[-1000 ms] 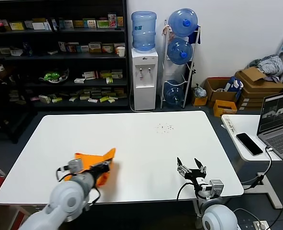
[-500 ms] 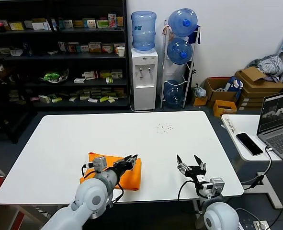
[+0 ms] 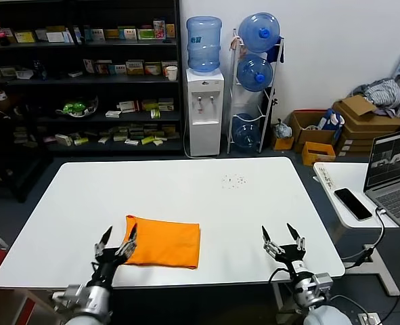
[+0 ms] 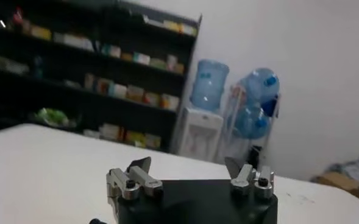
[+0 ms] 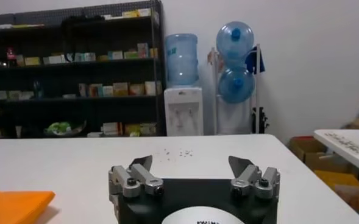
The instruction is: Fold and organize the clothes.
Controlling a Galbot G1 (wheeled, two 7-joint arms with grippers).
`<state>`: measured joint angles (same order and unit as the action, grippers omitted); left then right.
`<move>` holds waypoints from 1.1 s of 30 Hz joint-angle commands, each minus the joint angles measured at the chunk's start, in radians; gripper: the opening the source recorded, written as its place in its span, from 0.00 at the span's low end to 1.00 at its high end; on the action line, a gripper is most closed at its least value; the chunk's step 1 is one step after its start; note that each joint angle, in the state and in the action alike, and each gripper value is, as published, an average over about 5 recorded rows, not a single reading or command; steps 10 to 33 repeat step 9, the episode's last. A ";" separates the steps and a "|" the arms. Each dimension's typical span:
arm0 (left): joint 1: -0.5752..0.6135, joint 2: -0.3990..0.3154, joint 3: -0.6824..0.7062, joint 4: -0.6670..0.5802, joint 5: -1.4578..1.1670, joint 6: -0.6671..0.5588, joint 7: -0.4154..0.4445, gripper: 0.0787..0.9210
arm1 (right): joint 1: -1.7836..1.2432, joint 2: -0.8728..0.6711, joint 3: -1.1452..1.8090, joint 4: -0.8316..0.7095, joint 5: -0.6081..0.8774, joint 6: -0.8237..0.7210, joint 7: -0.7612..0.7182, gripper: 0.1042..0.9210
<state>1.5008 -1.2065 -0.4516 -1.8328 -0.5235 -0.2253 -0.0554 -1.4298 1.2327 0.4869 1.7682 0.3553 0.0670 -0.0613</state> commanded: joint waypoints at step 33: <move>0.191 -0.246 -0.249 0.186 0.314 -0.509 0.308 0.88 | -0.153 0.061 0.055 -0.001 -0.127 0.282 -0.148 0.88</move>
